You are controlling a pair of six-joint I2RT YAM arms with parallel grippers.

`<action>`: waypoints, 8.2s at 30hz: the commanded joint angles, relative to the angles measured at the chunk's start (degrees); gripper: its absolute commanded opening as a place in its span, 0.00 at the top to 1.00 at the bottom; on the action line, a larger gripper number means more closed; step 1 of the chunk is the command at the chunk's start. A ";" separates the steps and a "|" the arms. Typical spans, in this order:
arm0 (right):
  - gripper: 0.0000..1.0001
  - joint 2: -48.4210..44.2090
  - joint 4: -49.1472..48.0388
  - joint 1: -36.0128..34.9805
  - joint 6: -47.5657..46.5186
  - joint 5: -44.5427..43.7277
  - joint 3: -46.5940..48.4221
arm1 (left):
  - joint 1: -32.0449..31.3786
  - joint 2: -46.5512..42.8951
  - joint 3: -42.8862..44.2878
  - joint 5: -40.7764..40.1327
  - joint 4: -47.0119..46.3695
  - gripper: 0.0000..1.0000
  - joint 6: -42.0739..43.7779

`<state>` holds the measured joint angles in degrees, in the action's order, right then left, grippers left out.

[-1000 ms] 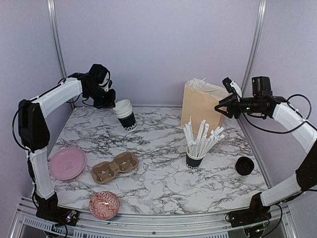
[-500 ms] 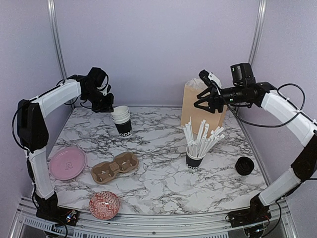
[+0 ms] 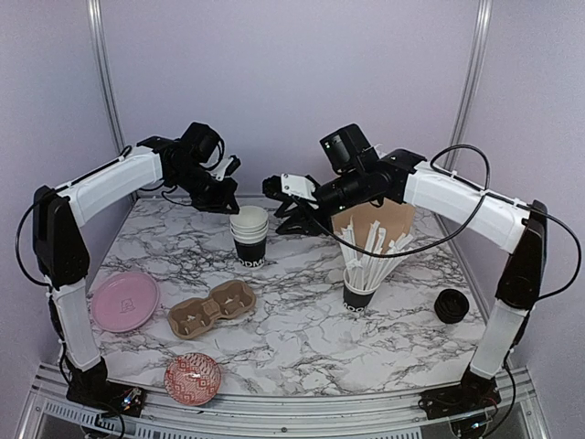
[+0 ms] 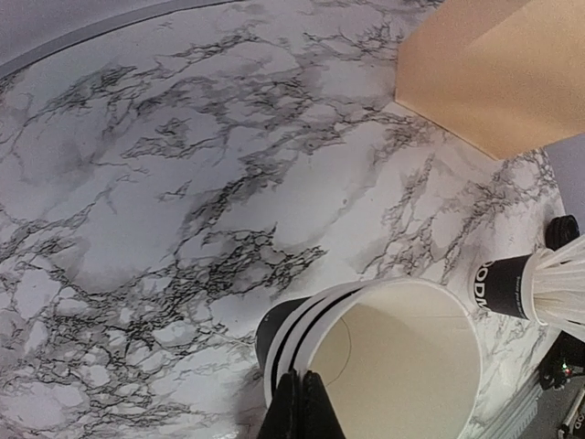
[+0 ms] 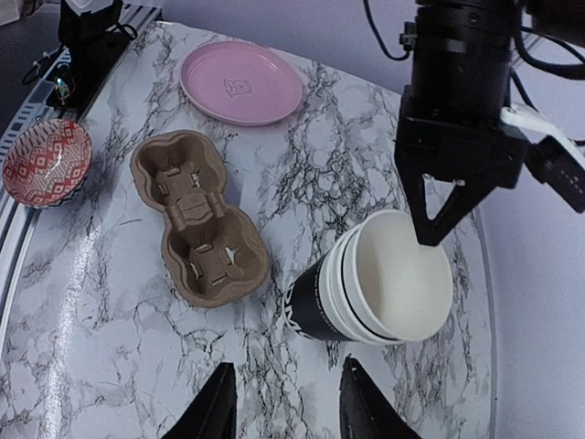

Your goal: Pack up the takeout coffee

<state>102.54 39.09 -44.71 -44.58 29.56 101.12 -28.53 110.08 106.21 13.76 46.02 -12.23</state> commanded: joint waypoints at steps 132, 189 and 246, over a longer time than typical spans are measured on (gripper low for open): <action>1.00 17.21 -4.74 -2.11 14.40 -17.26 19.10 | -7.68 -13.99 -37.25 -16.83 -50.44 0.54 -30.49; 0.50 -18.93 11.81 -12.21 -1.50 -2.42 -20.10 | -7.76 -21.05 -27.94 -15.77 -24.01 0.27 -5.83; 0.61 -29.82 2.51 31.15 13.59 -5.19 -22.34 | 7.52 0.60 -2.82 -30.53 1.36 1.00 -11.43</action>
<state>73.14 44.10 -19.84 -34.57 24.73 79.46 -21.87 111.83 106.61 -16.56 46.13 -23.99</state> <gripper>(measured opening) 0.395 0.009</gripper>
